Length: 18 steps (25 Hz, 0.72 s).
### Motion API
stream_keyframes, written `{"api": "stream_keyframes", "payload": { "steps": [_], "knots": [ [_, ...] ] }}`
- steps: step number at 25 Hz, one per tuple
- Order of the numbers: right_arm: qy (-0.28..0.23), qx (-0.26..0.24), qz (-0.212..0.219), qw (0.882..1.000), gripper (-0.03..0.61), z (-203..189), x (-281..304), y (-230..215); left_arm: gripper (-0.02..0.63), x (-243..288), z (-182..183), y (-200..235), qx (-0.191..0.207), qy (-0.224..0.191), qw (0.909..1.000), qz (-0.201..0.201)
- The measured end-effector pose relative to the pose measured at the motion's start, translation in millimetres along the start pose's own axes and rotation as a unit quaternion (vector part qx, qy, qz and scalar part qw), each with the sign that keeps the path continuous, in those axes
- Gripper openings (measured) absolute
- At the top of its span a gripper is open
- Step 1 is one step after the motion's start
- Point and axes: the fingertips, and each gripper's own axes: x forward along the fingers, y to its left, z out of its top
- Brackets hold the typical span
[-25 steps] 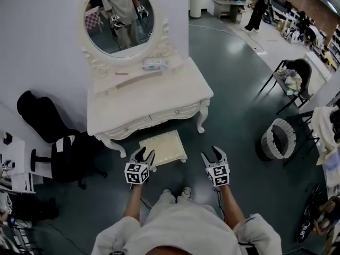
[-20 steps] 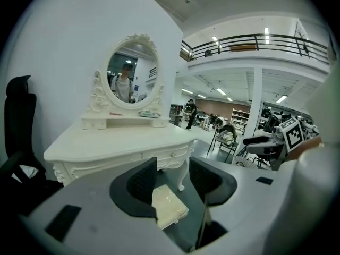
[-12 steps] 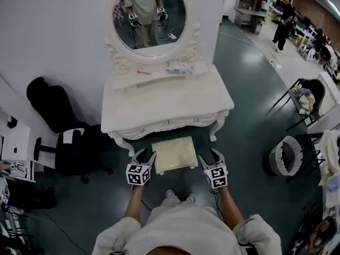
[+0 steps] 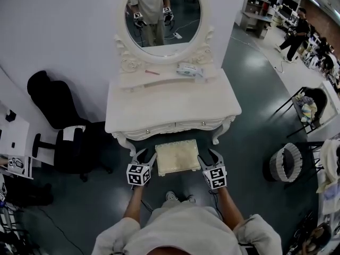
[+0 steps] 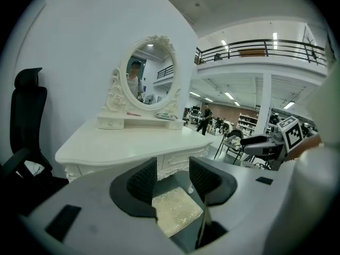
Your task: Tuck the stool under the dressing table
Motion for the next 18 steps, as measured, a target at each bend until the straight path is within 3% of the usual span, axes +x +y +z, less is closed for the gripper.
{"api": "stream_keyframes", "payload": {
  "steps": [11,18],
  "knots": [
    [0.019,-0.002,0.019,1.0,0.219,-15,8,20,0.19,-11,-26,11,-0.013,0.017,0.9998,0.005],
    [0.023,0.0,0.049,0.999,0.219,-30,8,16,0.19,-9,-49,-4,-0.032,0.035,0.9986,0.023]
  ]
}}
